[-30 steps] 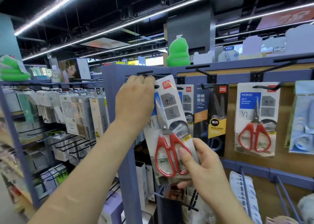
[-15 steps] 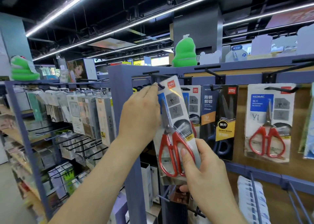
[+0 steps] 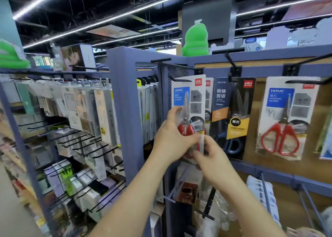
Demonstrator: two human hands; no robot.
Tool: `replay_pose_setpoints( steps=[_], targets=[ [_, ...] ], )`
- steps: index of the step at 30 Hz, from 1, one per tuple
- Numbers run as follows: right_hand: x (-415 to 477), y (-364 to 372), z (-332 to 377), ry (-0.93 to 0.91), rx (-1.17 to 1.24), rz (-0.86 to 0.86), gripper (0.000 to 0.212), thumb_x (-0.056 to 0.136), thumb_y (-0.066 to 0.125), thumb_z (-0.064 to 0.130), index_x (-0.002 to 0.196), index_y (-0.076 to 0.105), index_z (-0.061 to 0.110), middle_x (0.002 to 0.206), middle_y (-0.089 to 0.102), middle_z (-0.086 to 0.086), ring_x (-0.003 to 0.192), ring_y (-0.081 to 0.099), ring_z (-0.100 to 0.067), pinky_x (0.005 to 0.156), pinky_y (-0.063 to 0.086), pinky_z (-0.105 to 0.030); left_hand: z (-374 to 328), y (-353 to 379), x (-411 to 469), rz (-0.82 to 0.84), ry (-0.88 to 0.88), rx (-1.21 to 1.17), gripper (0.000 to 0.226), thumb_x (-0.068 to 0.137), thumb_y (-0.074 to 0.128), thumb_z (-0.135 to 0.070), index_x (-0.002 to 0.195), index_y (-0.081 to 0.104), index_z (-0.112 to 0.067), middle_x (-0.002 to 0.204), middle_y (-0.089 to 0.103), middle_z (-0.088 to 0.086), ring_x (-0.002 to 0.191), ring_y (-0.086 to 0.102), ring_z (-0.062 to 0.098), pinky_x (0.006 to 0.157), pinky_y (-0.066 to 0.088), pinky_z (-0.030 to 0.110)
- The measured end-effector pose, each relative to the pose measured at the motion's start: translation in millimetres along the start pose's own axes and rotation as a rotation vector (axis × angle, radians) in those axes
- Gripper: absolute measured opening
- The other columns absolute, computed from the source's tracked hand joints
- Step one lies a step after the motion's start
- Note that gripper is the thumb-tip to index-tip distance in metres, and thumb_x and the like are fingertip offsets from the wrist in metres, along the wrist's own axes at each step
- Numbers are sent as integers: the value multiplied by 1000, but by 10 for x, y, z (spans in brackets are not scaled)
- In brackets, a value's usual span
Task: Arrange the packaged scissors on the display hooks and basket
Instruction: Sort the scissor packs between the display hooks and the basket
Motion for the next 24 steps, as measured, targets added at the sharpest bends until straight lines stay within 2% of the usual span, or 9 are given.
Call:
replay_pose_setpoints(
  steps=[3, 7, 10, 13, 15, 19, 21, 24],
  targets=[
    [17, -132, -29, 38, -105, -9, 39, 96, 58, 18, 125, 46, 41, 109, 63, 14, 97, 63, -5, 85, 53, -32, 30, 142, 117, -71, 10, 105, 82, 76, 77, -43, 136, 21, -51, 120, 52, -3, 94, 54, 15, 77, 41, 27],
    [-69, -328, -92, 57, -173, -85, 37, 96, 58, 20, 119, 43, 45, 106, 57, 15, 84, 61, 0, 76, 52, -28, 78, 346, 353, -96, 1, 199, 84, 78, 75, -48, 139, 17, -48, 124, 52, 3, 106, 58, 25, 84, 48, 37],
    [-171, -486, -137, 60, -172, -126, 28, 96, 57, 17, 109, 54, 41, 101, 63, 12, 73, 65, -10, 71, 54, -34, 103, 488, 539, -104, -1, 252, 84, 79, 74, -47, 142, 18, -43, 123, 54, 7, 107, 59, 30, 86, 50, 42],
    [-308, -626, -165, 49, -175, -113, 26, 96, 58, 16, 100, 62, 41, 89, 67, 8, 78, 70, -23, 73, 57, -46, 130, 619, 673, -117, 26, 263, 83, 79, 74, -46, 141, 20, -38, 120, 55, 9, 102, 61, 32, 77, 46, 38],
    [-406, -713, -185, 44, -190, -94, 26, 95, 59, 16, 98, 65, 41, 87, 68, 11, 81, 69, -25, 77, 58, -49, 169, 678, 731, -126, 30, 229, 84, 78, 76, -45, 140, 21, -38, 120, 55, 9, 103, 60, 32, 75, 43, 37],
    [-628, -897, -229, 30, -227, -87, 26, 95, 61, 19, 97, 67, 43, 92, 68, 19, 85, 69, -9, 79, 57, -38, 222, 679, 663, -144, 41, 191, 88, 77, 78, -46, 144, 22, -36, 137, 46, 10, 122, 48, 32, 97, 42, 44],
    [-760, -985, -224, 45, -250, -104, 26, 95, 61, 20, 95, 66, 46, 92, 69, 20, 81, 69, -11, 73, 57, -39, 191, 616, 510, -149, 62, 137, 76, 81, 75, -41, 142, 30, -33, 138, 44, 6, 124, 46, 27, 99, 40, 40],
    [-966, -1105, -185, 60, -258, -139, 28, 94, 62, 18, 94, 68, 46, 88, 71, 14, 78, 70, -15, 77, 58, -46, 76, 508, 123, -126, 168, -7, 33, 90, 67, -32, 121, 56, -31, 117, 53, -9, 106, 56, 10, 87, 45, 28]
  ],
)
Point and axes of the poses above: each hand's wrist, its own x-axis towards the middle knuckle, its own y-axis out of the palm, z = x × y, the point moved 2 cm from there along x, towards the middle knuckle
